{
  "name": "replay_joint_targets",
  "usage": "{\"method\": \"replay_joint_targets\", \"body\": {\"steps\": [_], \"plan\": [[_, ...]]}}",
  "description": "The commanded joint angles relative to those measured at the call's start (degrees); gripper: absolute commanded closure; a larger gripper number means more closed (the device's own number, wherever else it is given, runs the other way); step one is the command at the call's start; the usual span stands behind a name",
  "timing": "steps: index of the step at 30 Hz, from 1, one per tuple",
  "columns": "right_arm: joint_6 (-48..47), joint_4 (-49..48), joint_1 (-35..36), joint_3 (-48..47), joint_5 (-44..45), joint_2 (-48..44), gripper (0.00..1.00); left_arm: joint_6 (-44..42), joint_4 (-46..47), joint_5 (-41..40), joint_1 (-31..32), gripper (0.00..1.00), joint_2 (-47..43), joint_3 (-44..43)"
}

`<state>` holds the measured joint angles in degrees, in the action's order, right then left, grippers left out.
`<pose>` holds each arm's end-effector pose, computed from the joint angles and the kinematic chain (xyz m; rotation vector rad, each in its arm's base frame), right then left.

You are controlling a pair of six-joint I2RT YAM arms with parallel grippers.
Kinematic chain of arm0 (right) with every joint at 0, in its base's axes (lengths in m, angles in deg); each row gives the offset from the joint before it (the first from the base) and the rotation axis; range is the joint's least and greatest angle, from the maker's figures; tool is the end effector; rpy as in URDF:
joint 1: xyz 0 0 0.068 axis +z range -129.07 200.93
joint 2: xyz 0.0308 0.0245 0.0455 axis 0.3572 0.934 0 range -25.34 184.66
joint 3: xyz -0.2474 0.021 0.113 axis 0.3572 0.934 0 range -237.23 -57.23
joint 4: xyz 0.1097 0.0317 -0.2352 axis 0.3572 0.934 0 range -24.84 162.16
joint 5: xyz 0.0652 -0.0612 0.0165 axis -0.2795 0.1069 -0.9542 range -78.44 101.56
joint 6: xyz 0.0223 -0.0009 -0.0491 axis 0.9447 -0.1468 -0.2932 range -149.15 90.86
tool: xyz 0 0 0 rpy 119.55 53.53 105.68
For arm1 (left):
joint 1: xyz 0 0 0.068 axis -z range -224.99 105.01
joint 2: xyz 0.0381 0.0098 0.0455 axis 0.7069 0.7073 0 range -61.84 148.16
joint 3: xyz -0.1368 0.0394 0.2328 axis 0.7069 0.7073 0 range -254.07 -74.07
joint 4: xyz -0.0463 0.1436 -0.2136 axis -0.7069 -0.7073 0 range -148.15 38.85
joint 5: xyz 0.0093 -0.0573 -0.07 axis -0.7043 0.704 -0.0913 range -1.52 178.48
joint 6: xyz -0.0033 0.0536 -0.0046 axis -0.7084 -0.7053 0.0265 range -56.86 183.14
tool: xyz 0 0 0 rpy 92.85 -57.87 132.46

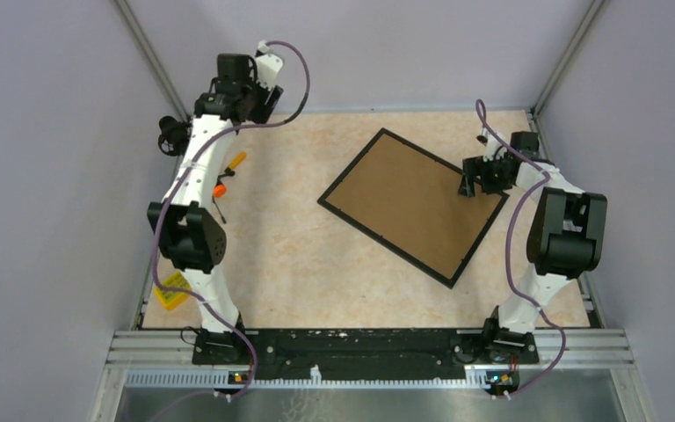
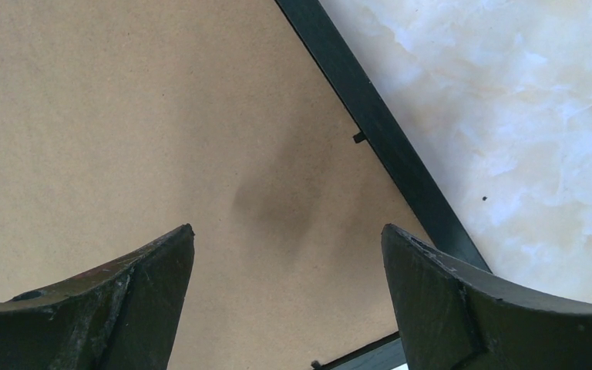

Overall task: Take the photo out of the frame
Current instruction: Pick up the screwdriver from the center of the board.

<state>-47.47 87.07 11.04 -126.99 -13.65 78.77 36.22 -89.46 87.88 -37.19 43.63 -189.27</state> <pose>0.3765 -0.0502 0.1924 -0.3456 2.4291 0.3500 0.4143 -0.0564 0.4161 0.6135 1.9841 0.2157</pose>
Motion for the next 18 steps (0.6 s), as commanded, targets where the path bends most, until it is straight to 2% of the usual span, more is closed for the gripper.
{"method": "replay_joint_targets", "body": {"steps": [1,8,18], "plan": [[-0.28,-2.16,-0.22,1.32,-1.72,-1.28,0.11,-1.29,-1.98,-8.66,-0.49,0.30,7.60,-0.59],[-0.91,-3.04,-0.22,3.15,-1.73,-1.61,0.11,-6.31,-1.36,-14.91,-2.34,0.38,18.65,-6.15],[-1.44,-3.87,-0.22,4.22,-1.61,-2.04,0.11,-14.46,-0.17,-18.89,-4.62,0.40,26.76,-6.13]]}}
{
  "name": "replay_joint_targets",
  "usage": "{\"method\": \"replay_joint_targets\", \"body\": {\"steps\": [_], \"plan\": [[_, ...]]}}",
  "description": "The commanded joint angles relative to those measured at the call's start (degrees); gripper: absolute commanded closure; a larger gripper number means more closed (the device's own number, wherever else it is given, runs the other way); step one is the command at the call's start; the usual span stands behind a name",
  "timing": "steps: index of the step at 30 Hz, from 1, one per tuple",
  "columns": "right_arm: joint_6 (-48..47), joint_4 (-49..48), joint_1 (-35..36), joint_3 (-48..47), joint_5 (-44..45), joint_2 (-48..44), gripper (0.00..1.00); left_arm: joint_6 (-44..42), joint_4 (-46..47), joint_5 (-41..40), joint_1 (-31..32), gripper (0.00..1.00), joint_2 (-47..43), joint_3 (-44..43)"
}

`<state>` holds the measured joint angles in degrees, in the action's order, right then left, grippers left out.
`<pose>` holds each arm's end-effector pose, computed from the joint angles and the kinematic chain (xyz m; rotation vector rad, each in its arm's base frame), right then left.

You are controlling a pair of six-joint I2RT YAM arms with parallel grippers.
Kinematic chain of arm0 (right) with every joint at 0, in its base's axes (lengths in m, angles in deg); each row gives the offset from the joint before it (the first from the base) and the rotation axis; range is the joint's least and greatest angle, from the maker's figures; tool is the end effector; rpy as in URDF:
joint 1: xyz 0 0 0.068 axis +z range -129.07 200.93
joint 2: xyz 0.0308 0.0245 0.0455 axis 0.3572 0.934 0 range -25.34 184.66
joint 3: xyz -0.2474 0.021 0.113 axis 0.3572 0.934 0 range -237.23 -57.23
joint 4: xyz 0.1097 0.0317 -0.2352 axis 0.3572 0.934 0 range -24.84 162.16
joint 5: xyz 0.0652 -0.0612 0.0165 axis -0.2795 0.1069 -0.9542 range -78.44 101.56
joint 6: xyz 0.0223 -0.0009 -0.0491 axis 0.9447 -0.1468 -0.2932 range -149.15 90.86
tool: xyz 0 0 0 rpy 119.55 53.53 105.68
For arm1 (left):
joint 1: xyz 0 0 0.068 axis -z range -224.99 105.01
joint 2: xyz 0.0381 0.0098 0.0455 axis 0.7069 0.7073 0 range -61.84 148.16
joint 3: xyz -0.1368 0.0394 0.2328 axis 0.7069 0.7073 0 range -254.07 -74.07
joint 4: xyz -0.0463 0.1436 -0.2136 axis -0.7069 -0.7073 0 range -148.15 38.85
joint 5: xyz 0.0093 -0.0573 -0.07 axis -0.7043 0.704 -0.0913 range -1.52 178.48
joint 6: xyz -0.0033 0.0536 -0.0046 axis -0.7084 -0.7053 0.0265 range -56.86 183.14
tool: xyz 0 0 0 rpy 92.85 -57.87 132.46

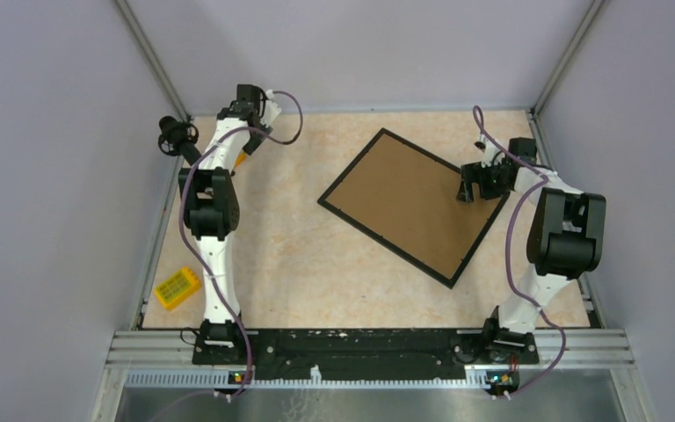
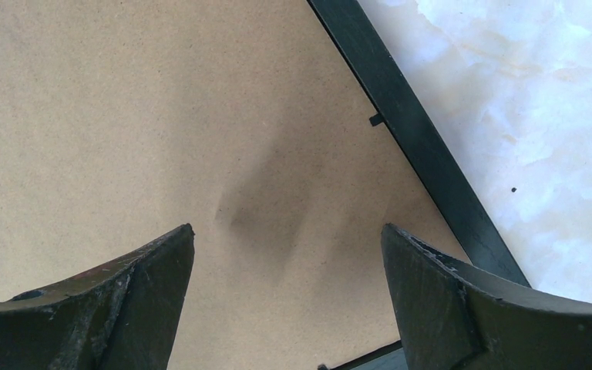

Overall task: Take the photo out of the frame
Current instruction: Pick up the screwdriver from the center of the board.

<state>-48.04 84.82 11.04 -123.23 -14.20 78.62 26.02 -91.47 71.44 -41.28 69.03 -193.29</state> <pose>0.3677 -0.0484 0.1766 -0.3567 2.4445 0.3681 0.5111 -0.0227 0.2374 0.7577 2.4089 0.6117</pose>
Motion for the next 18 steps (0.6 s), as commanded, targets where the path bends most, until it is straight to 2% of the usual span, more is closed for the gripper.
{"method": "replay_joint_targets", "body": {"steps": [1,8,18], "plan": [[-0.88,-1.67,-0.20,0.50,-1.14,-1.84,0.11,-5.29,2.37,-2.61,-0.61,0.39,1.65,-1.54],[-0.86,-1.75,-0.22,0.36,-1.01,-1.46,0.11,-9.65,3.31,-3.40,-1.09,0.39,5.40,-0.85],[-0.86,-1.43,-0.21,-0.01,-0.64,-1.12,0.12,-11.57,1.90,-1.35,-1.56,0.41,7.78,-0.66]]}}
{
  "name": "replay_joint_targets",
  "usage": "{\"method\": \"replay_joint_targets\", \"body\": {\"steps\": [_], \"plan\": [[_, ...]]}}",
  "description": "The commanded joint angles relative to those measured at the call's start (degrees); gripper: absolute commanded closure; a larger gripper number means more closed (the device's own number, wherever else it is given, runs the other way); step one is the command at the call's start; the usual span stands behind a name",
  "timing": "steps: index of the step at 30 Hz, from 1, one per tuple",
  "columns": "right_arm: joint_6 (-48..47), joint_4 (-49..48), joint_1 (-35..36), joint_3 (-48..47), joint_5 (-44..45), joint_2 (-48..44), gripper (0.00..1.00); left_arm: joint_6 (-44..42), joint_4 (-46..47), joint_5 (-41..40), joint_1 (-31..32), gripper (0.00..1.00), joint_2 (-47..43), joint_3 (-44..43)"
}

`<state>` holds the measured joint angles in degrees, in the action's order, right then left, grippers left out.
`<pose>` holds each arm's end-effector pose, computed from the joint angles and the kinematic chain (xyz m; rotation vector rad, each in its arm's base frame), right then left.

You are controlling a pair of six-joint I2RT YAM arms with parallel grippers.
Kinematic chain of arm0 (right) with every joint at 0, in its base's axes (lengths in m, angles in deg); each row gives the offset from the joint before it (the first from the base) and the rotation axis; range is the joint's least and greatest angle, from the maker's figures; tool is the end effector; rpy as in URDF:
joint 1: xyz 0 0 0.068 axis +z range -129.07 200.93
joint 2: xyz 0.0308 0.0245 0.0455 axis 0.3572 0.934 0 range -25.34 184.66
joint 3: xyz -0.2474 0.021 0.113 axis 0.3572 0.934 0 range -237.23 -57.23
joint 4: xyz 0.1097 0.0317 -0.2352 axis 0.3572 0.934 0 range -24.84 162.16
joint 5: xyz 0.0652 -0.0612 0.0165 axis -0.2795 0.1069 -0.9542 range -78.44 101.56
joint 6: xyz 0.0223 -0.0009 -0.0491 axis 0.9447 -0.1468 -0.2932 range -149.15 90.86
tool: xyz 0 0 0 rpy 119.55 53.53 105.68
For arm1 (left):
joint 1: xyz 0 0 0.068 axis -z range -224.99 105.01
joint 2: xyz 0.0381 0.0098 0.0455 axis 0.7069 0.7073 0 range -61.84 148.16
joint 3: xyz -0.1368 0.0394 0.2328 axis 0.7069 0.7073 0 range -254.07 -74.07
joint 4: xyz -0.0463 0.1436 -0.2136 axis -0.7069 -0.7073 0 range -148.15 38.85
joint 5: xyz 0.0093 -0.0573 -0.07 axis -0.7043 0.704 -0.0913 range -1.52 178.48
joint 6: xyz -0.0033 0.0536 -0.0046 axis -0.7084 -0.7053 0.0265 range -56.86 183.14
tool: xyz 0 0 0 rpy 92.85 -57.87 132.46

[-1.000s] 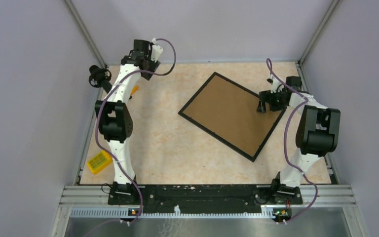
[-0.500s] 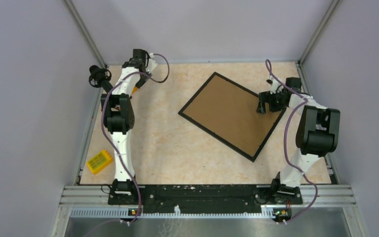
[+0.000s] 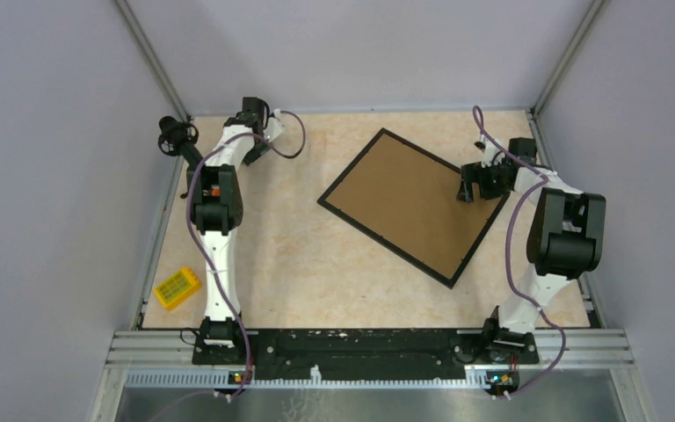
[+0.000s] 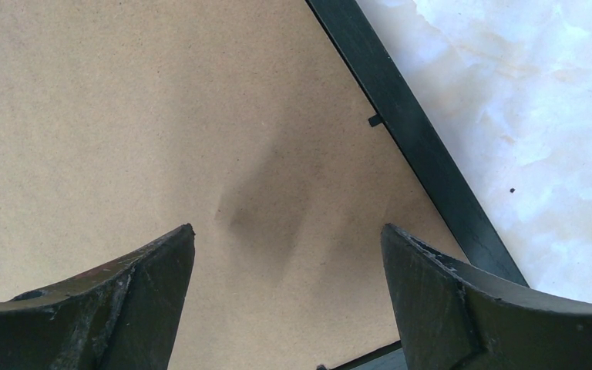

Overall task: Take the photo out of the frame
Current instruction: Pick up the screwdriver from the center of the board.

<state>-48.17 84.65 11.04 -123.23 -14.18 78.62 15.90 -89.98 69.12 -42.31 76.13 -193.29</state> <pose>0.3680 -0.0484 0.1768 -0.3598 2.4413 0.3654 0.5252 -0.0128 0.1775 1.0012 2.4630 0.7118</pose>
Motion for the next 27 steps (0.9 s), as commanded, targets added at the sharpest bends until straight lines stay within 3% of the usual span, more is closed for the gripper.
{"method": "replay_joint_targets", "body": {"steps": [1,27], "plan": [[-0.75,-1.31,-0.22,-0.03,-0.56,-1.07,0.12,-1.44,0.23,1.20,-0.55,0.41,0.79,-0.62],[-0.48,-0.98,-0.22,-0.75,-0.02,-0.78,0.15,-4.10,-8.02,9.75,-1.10,0.56,1.09,0.70]]}}
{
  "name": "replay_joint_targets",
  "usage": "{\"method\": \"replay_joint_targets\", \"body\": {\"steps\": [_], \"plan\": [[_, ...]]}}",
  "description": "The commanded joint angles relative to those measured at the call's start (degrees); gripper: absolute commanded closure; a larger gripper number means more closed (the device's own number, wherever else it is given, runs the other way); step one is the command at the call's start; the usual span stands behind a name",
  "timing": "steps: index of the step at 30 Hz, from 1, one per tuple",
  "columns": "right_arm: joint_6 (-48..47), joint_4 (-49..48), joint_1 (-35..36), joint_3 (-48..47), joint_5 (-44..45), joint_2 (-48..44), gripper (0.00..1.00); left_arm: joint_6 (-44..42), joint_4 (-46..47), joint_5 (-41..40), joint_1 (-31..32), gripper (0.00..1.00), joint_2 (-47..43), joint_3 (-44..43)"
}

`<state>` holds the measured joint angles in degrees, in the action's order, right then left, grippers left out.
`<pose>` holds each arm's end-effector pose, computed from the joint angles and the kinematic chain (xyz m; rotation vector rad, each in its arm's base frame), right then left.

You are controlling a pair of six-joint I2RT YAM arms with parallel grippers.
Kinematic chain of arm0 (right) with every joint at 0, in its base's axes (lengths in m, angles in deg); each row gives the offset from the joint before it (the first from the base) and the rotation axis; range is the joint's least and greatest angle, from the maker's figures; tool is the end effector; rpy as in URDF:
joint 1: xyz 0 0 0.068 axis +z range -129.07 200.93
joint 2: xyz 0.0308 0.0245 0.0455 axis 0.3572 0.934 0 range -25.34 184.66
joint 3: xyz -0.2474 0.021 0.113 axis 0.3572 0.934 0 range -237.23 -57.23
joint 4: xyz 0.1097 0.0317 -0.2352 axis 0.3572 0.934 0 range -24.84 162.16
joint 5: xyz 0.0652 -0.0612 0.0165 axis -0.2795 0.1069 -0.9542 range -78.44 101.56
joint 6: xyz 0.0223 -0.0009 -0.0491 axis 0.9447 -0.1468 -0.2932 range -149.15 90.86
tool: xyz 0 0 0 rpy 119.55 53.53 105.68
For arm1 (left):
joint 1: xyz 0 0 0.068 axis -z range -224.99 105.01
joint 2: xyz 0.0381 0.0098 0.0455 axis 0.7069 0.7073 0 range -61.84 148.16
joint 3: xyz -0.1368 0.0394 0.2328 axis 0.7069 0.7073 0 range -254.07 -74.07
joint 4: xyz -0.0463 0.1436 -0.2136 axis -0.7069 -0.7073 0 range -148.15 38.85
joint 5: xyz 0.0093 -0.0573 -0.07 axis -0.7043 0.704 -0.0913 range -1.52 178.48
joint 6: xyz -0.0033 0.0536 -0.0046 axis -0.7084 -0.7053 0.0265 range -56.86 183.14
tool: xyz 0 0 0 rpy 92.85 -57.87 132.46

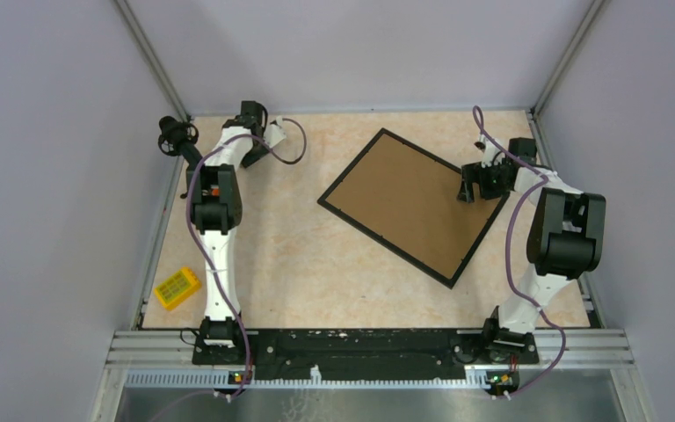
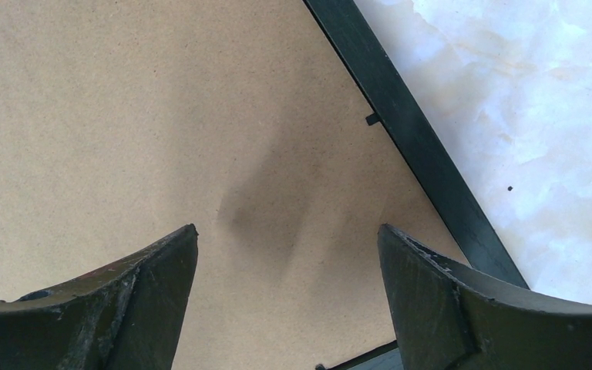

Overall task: Take the photo out of the frame
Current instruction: Pick up the screwdriver from the center of the board.

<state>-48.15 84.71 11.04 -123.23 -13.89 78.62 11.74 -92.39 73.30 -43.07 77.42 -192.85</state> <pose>0.3679 -0.0486 0.1767 -0.3576 2.4444 0.3599 0.5220 -0.0082 0.1609 1.1458 2.4869 0.6197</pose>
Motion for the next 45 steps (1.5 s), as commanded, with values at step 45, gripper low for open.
{"method": "replay_joint_targets", "body": {"steps": [45], "plan": [[0.29,0.67,-0.22,-1.60,-1.31,-2.95,0.17,-7.79,5.49,7.67,14.47,0.91,-21.14,29.43]]}}
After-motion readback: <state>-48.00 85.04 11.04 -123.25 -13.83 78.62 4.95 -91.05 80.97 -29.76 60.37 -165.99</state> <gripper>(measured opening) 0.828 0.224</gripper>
